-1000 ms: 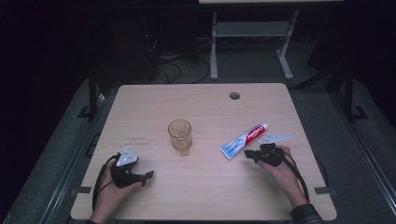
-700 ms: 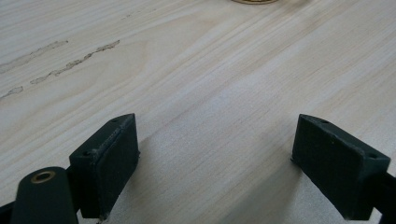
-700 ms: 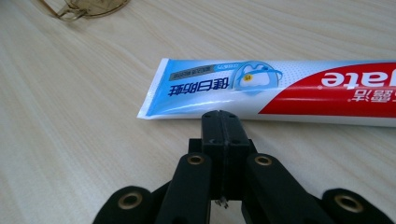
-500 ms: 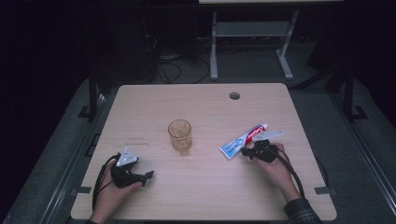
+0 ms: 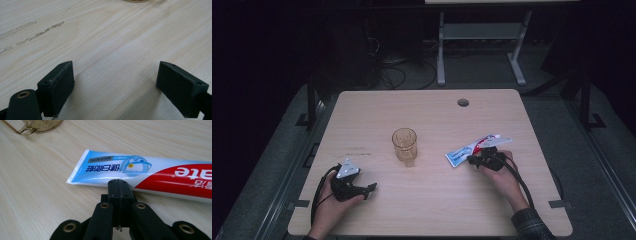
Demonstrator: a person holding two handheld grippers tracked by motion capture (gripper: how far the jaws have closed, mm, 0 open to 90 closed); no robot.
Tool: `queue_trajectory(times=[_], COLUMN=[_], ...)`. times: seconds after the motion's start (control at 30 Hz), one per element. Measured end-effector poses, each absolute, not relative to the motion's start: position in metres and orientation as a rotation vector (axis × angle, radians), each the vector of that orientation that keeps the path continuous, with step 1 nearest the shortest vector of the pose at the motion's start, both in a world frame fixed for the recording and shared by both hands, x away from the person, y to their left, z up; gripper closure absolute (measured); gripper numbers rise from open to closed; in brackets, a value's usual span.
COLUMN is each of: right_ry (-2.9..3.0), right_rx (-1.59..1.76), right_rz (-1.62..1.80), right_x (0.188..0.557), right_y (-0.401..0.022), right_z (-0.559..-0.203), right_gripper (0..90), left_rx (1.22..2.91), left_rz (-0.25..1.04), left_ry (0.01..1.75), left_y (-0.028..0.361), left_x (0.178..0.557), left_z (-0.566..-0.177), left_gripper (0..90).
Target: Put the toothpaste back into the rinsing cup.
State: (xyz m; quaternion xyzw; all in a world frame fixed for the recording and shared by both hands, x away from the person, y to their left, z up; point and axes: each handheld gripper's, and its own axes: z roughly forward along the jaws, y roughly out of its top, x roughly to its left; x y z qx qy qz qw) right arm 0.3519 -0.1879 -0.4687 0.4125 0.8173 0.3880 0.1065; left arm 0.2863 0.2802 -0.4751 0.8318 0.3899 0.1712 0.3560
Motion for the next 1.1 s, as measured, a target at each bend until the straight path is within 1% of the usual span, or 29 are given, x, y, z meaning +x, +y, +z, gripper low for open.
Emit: queue_trajectory(times=[0.2,0.83,1.1], right_ry=[2.381,2.335,2.320], right_rx=[1.220,1.238,1.221], right_rz=[1.150,1.159,1.158], right_x=[0.361,0.384,0.395], right_y=[-0.185,-0.177,-0.171], right_z=[-0.463,-0.463,-0.456], right_gripper=[89.8,89.9,89.8], left_rx=[2.149,2.150,2.150], left_rz=[0.442,0.440,0.440], left_ry=[1.007,1.004,1.003], left_y=[0.280,0.280,0.280], left_x=[0.286,0.286,0.286], left_z=[-0.475,-0.475,-0.475], left_gripper=[13.6,13.7,13.7])
